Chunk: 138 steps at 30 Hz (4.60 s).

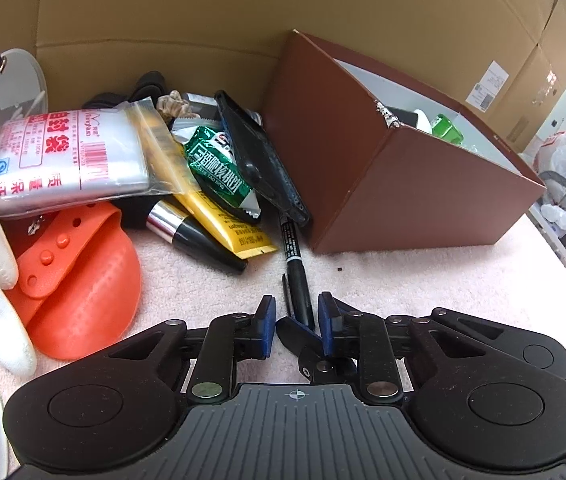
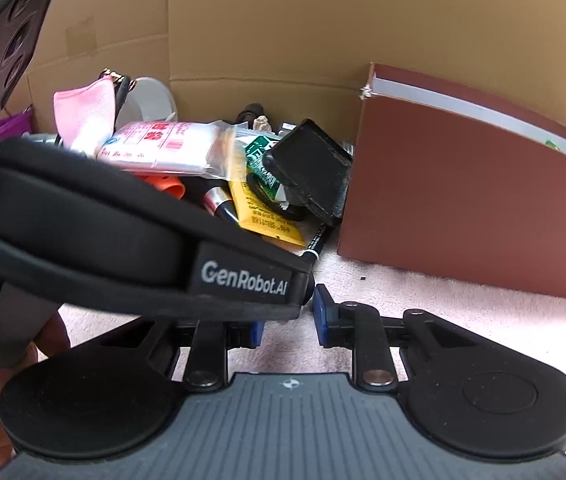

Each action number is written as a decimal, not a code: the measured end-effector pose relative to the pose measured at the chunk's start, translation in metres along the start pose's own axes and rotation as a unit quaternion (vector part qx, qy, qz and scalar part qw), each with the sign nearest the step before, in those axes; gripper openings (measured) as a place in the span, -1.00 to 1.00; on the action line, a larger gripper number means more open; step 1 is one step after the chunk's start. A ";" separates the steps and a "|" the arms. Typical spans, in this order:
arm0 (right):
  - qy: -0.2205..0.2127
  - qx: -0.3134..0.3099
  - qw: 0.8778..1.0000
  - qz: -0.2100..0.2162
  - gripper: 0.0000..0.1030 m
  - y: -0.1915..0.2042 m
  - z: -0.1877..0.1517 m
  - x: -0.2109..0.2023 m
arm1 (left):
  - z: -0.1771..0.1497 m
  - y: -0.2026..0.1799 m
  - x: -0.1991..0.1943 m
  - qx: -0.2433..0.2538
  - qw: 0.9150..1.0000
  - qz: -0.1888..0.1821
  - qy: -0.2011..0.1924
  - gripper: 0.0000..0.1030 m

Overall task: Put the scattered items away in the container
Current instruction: 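Grasp the black marker with the left gripper, then lift the black marker and carry it over the container with the left gripper, then lower the marker into the container and open the left gripper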

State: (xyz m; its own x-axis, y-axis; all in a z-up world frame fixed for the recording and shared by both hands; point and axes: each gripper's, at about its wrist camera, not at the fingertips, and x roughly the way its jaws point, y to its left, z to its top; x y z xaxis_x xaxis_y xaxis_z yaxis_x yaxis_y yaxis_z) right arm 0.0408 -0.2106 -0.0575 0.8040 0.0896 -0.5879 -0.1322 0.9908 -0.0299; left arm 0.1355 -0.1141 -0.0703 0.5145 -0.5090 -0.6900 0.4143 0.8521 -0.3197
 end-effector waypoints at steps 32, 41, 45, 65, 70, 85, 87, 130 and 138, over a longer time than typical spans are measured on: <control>0.001 0.034 0.999 0.008 -0.41 -0.018 0.006 0.003 | 0.015 -0.003 0.018 0.015 1.000 0.008 0.009 -0.66; 0.013 0.032 0.999 0.022 -0.43 -0.016 -0.002 -0.017 | -0.009 -0.012 -0.004 0.005 1.000 0.013 0.012 -0.72; 0.021 0.019 0.999 0.045 -0.45 -0.013 -0.015 -0.039 | -0.033 -0.016 -0.025 -0.007 1.000 0.009 0.013 -0.73; 0.029 -0.014 0.997 0.072 -0.47 0.017 -0.060 -0.110 | -0.083 -0.021 -0.075 -0.094 0.996 0.002 -0.001 -0.10; 0.025 -0.009 0.997 0.067 -0.47 0.018 -0.058 -0.106 | -0.070 -0.021 -0.062 -0.083 0.996 0.017 0.003 -0.11; 0.028 -0.004 0.997 0.068 -0.47 0.016 -0.050 -0.100 | -0.061 -0.033 -0.044 -0.056 0.998 0.036 0.022 -0.60; 0.028 -0.002 0.997 0.069 -0.47 0.016 -0.050 -0.100 | -0.060 -0.035 -0.043 -0.044 0.998 0.038 0.024 -0.62; -0.127 0.056 0.990 0.015 -0.71 -0.078 0.052 -0.142 | 0.071 -0.139 -0.065 0.032 0.995 -0.013 -0.096 -0.87; -0.142 0.083 0.986 0.002 -0.74 -0.131 0.083 -0.134 | 0.119 -0.165 -0.032 0.053 0.993 -0.021 -0.100 -0.87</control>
State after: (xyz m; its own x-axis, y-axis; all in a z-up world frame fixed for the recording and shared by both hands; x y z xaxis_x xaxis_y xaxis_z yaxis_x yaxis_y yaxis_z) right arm -0.0015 -0.3438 0.0926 0.9368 0.0944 -0.3370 -0.0571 0.9912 0.1191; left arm 0.1397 -0.2525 0.0817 0.6300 -0.5664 -0.5313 0.5096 0.8178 -0.2674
